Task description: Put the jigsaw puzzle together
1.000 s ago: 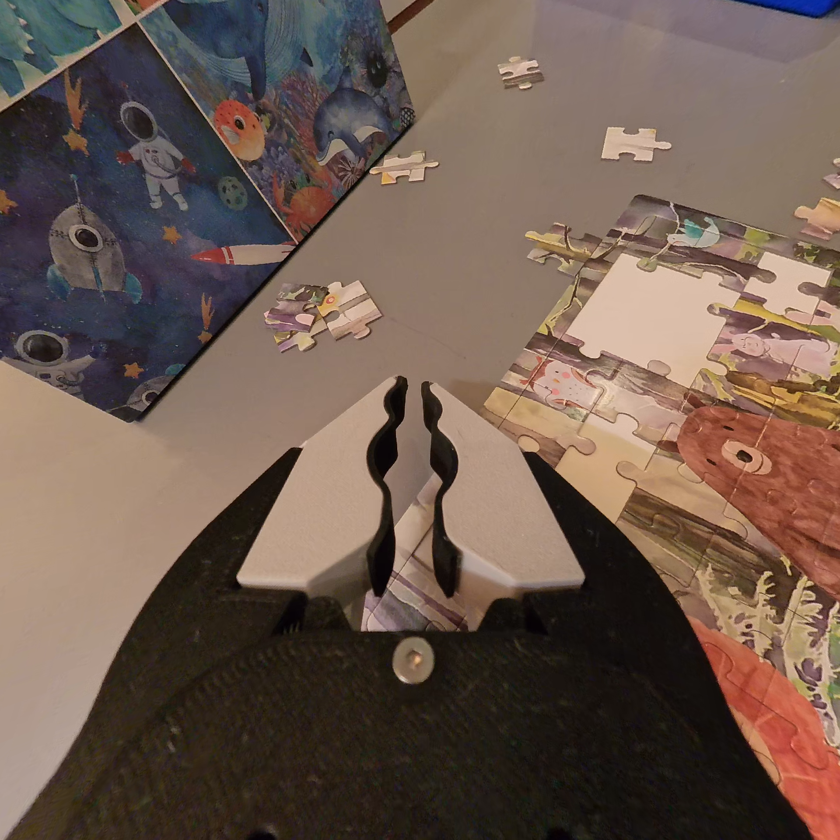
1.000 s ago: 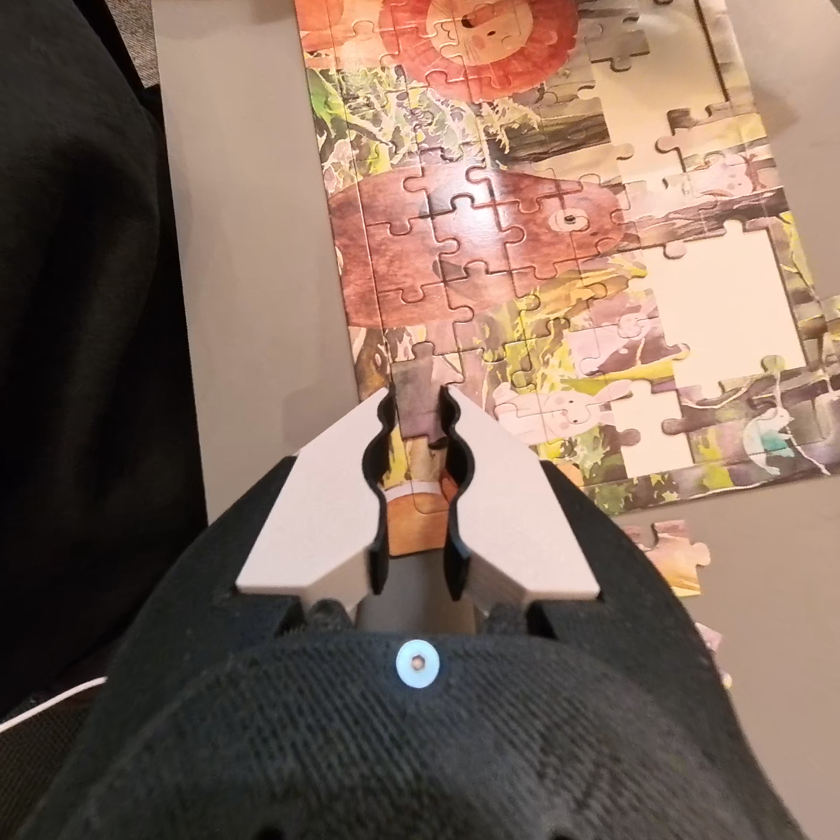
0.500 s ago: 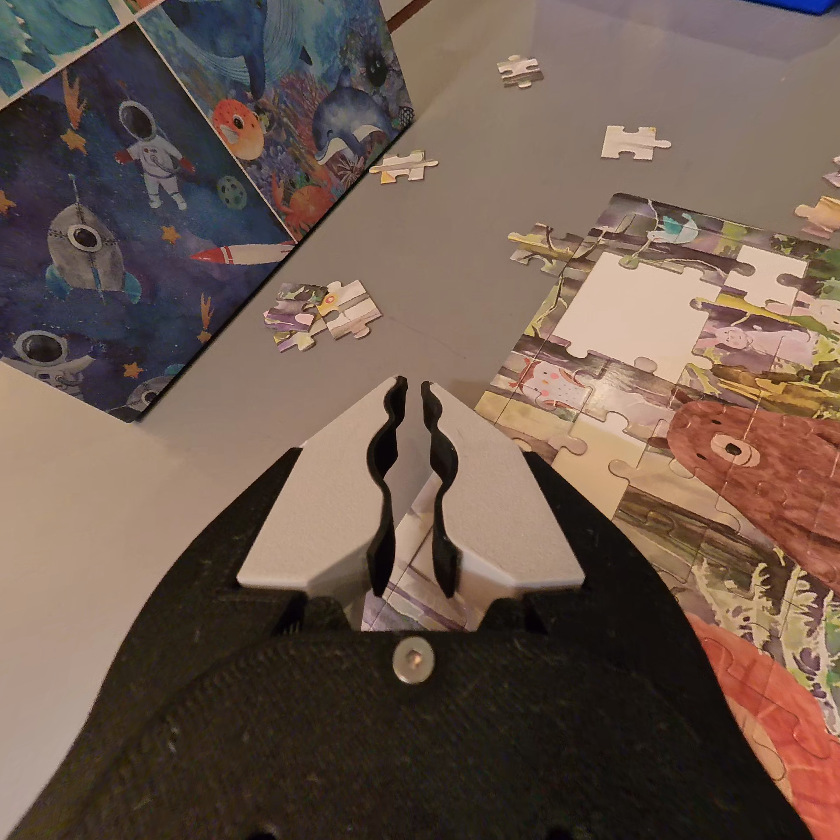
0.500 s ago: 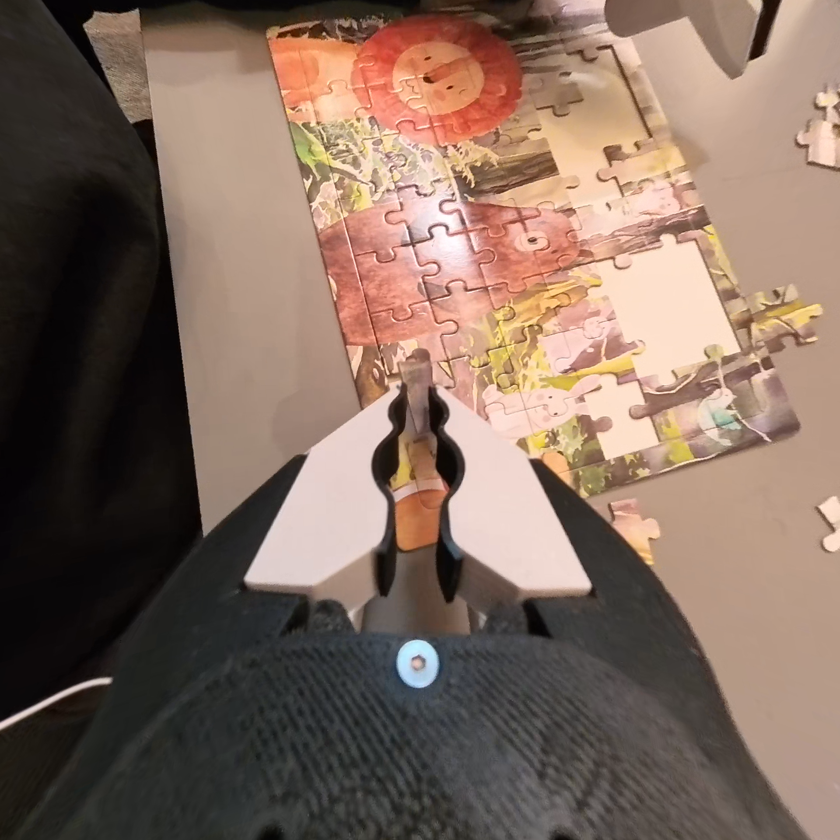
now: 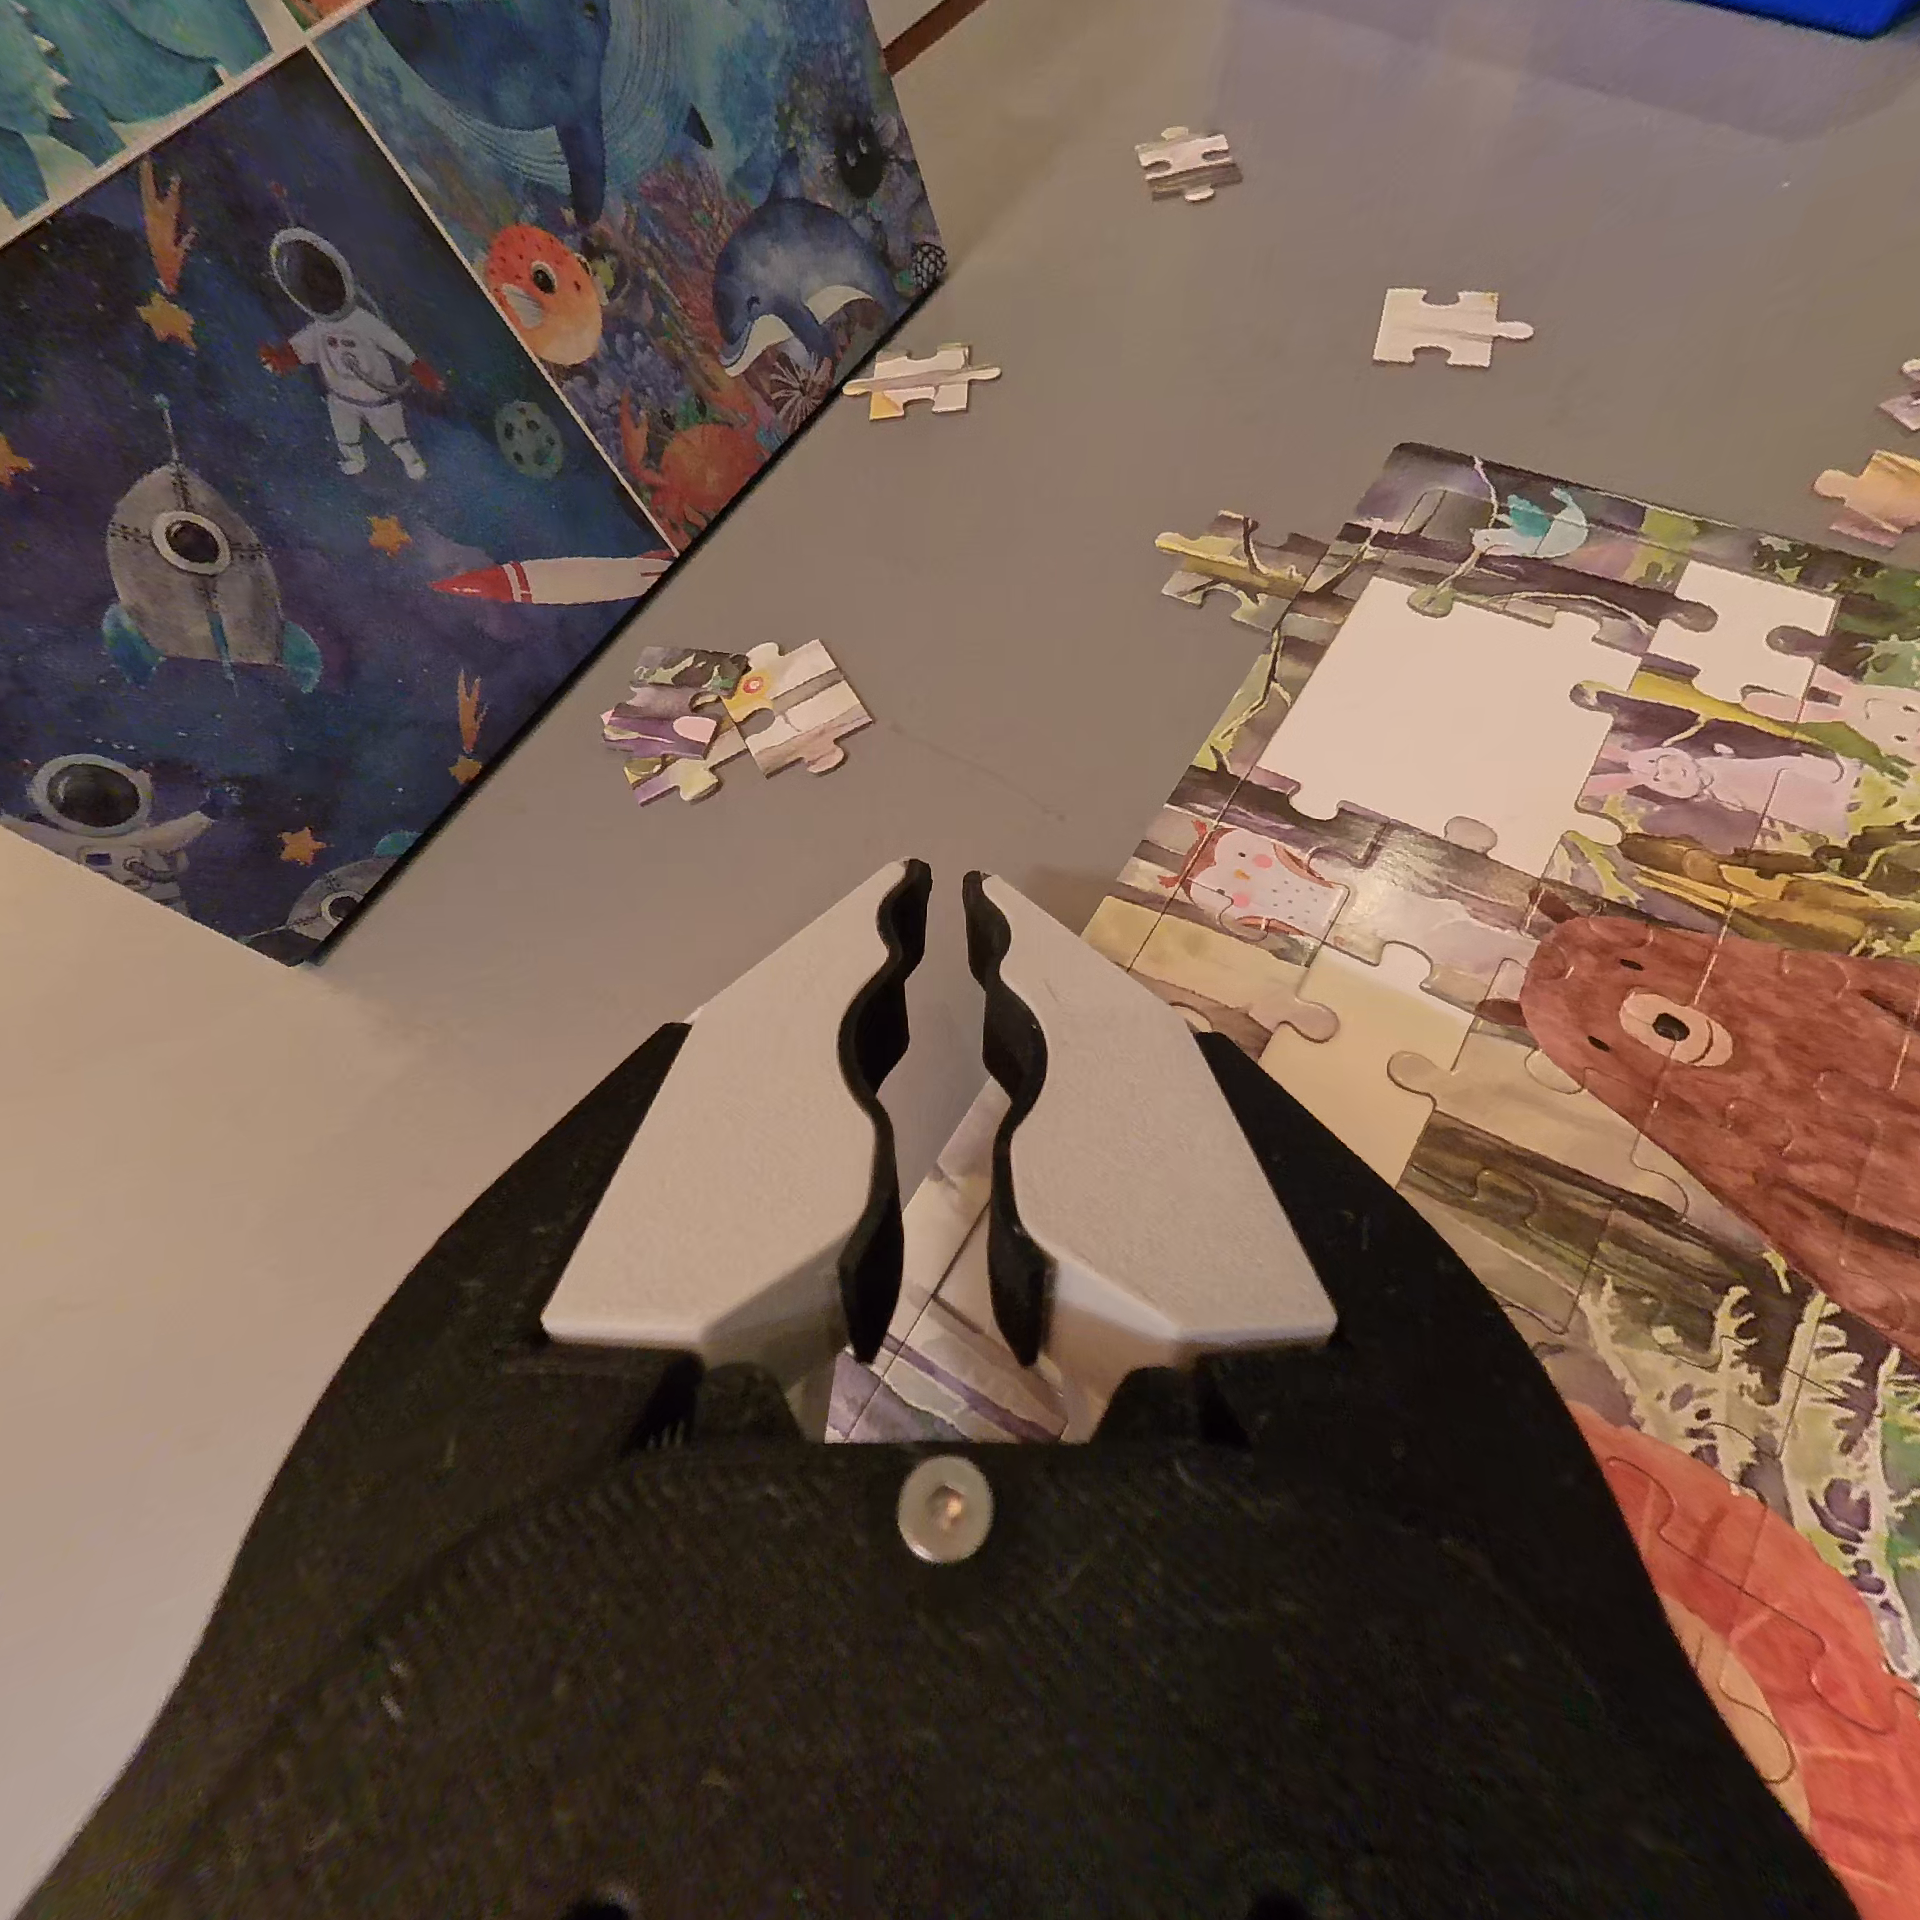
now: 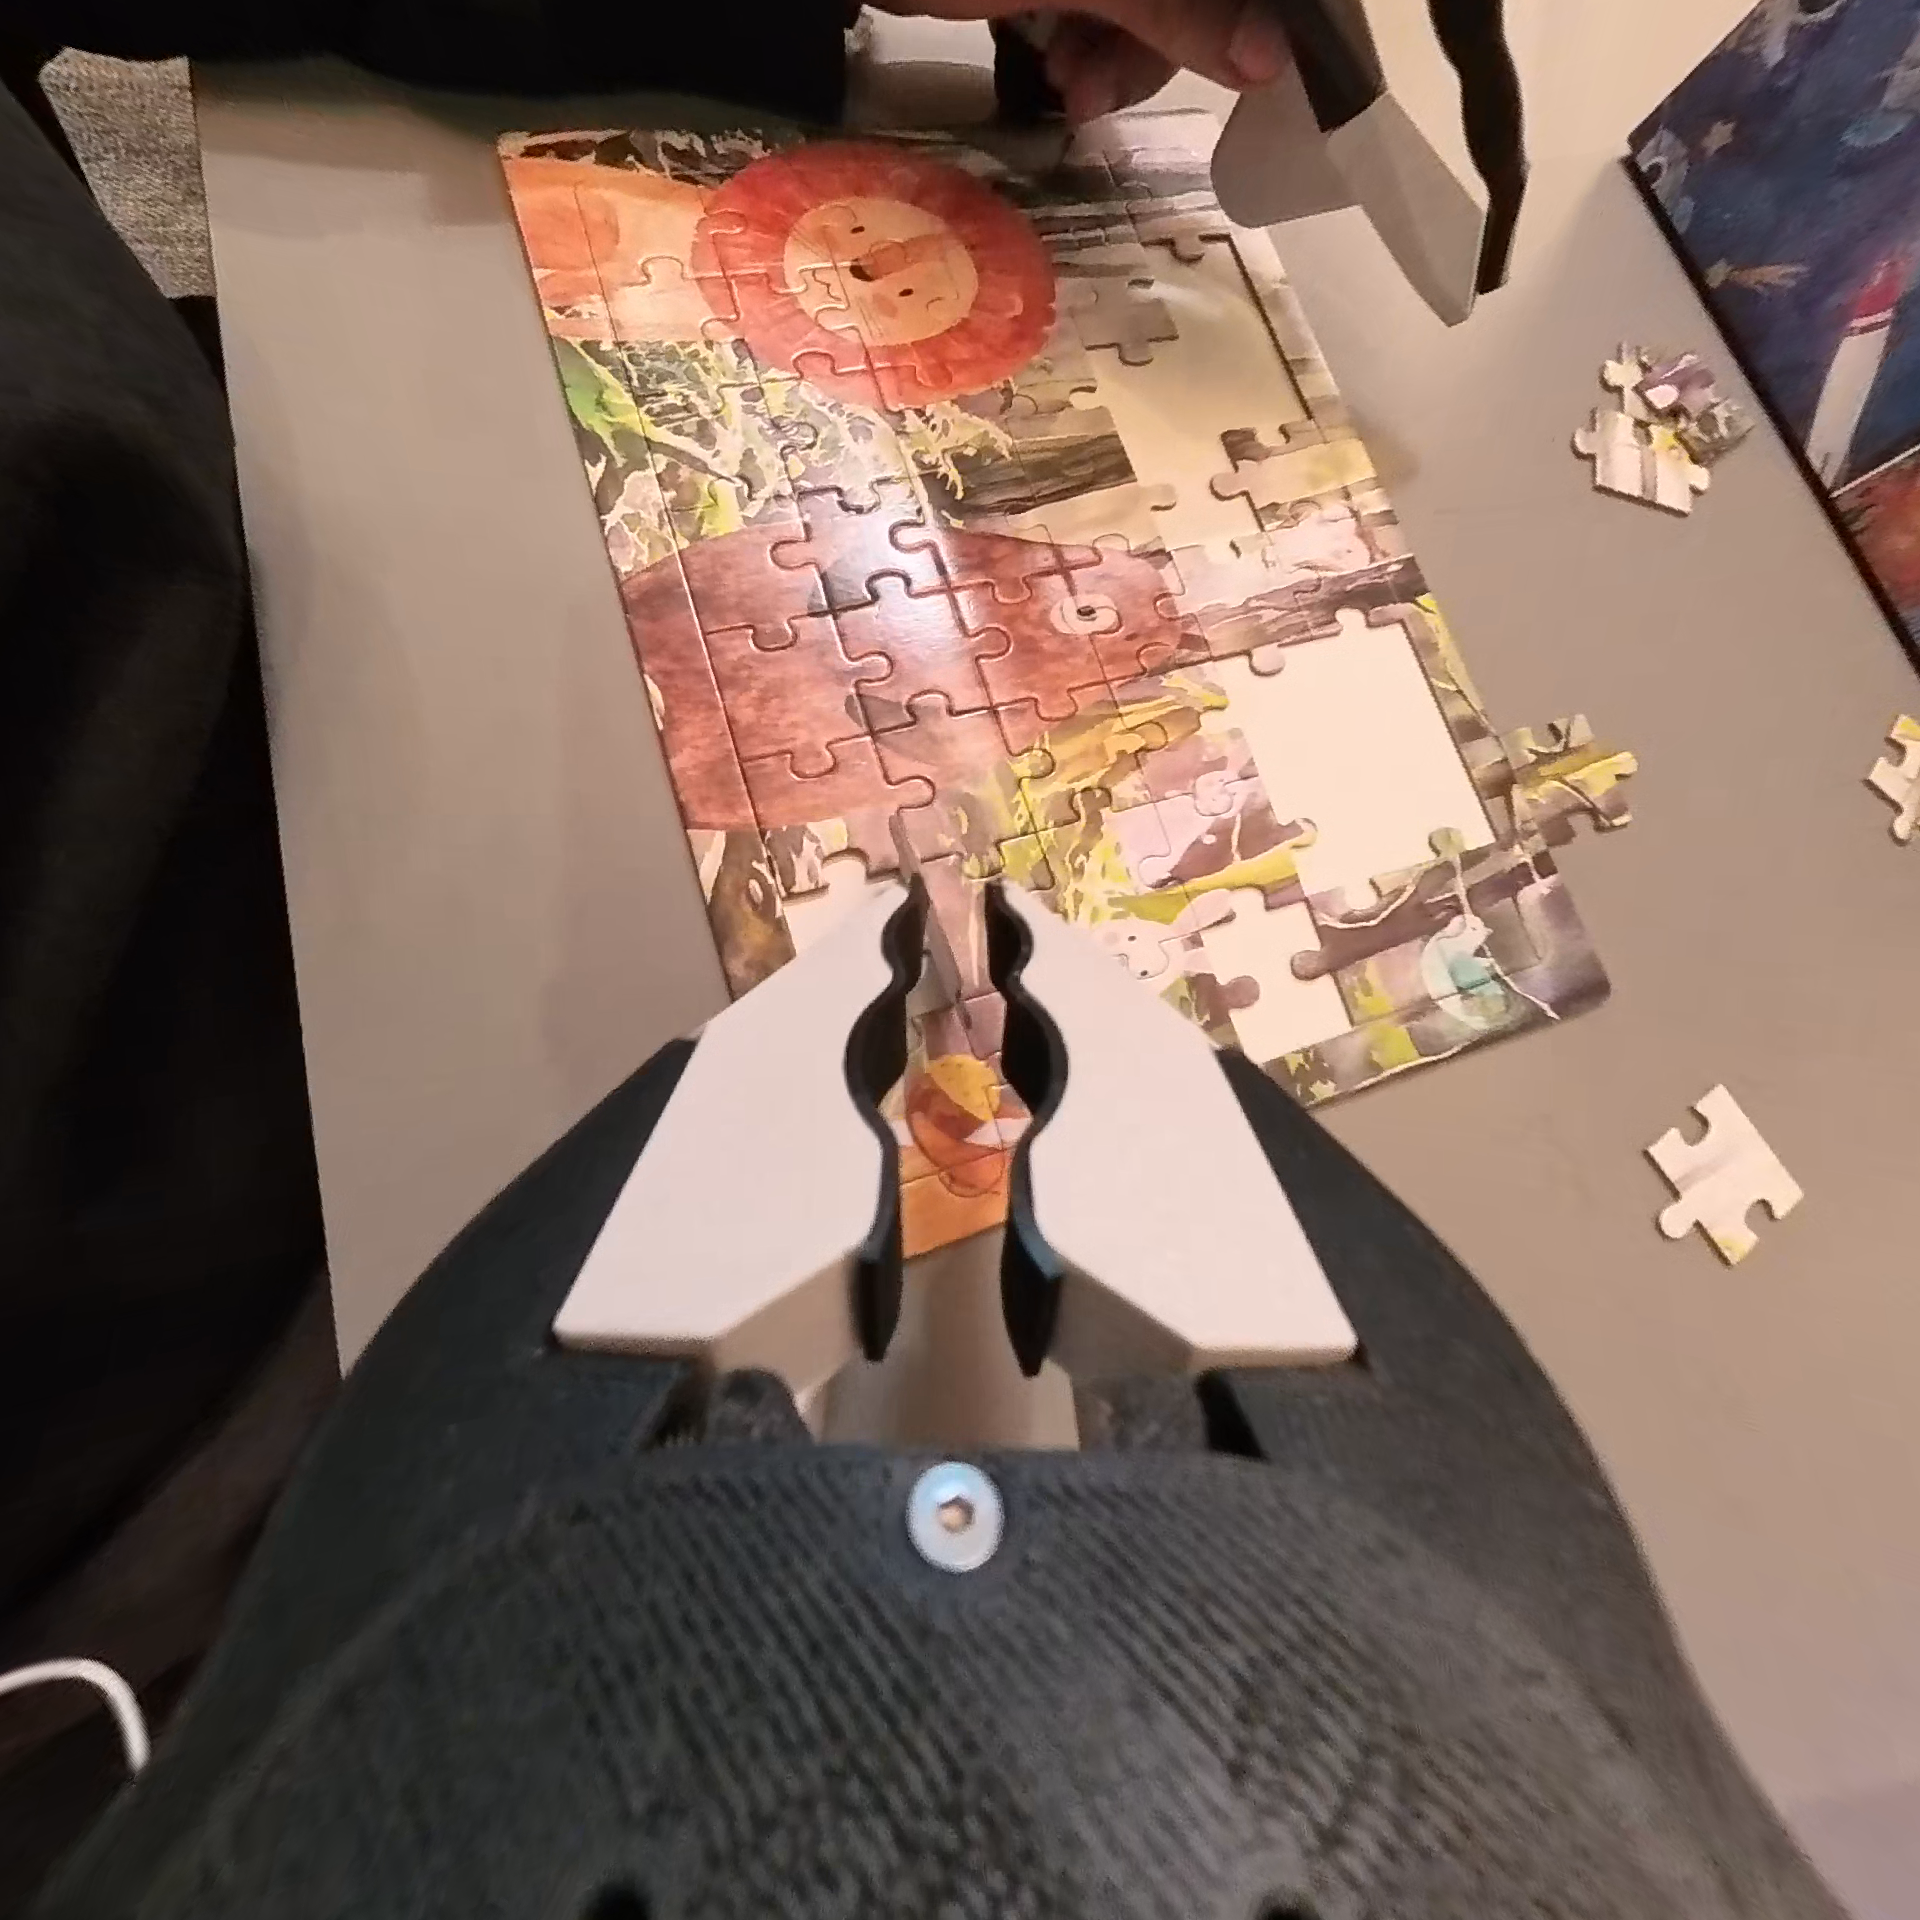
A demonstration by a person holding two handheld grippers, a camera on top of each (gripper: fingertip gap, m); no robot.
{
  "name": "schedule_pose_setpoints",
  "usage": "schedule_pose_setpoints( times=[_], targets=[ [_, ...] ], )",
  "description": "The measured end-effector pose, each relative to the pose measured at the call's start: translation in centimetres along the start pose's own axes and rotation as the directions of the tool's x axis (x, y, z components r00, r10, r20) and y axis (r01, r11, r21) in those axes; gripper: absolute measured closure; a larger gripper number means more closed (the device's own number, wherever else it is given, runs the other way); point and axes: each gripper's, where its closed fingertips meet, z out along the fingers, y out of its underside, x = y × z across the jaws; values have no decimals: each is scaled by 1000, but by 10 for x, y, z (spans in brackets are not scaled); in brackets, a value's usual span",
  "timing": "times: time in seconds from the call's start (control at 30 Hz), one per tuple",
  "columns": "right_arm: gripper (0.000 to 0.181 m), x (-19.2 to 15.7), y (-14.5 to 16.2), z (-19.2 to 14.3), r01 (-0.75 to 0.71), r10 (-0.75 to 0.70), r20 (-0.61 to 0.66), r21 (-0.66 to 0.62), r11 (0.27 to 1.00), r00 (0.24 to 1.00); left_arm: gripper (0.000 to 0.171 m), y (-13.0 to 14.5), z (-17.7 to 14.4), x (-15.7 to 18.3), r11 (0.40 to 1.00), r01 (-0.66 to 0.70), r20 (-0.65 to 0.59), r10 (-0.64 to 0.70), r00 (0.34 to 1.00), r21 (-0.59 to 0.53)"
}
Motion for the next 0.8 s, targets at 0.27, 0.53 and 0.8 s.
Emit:
schedule_pose_setpoints(
  times=[0.27,0.53,0.8],
  targets=[
    [170,-1,6,3,-12,13,21,-35,999,1000,167,0,0,0,1000,-1,0,1,1000,0],
    [181,-5,18,12,-4,6,20,-107,994,1000,166,0,0,-1,1000,0,0,0,1000,1],
    [181,23,-8,-3,23,-20,-88,28,999,996,166,0,1,-2,1000,-1,1,1,1000,-1]
  ],
)
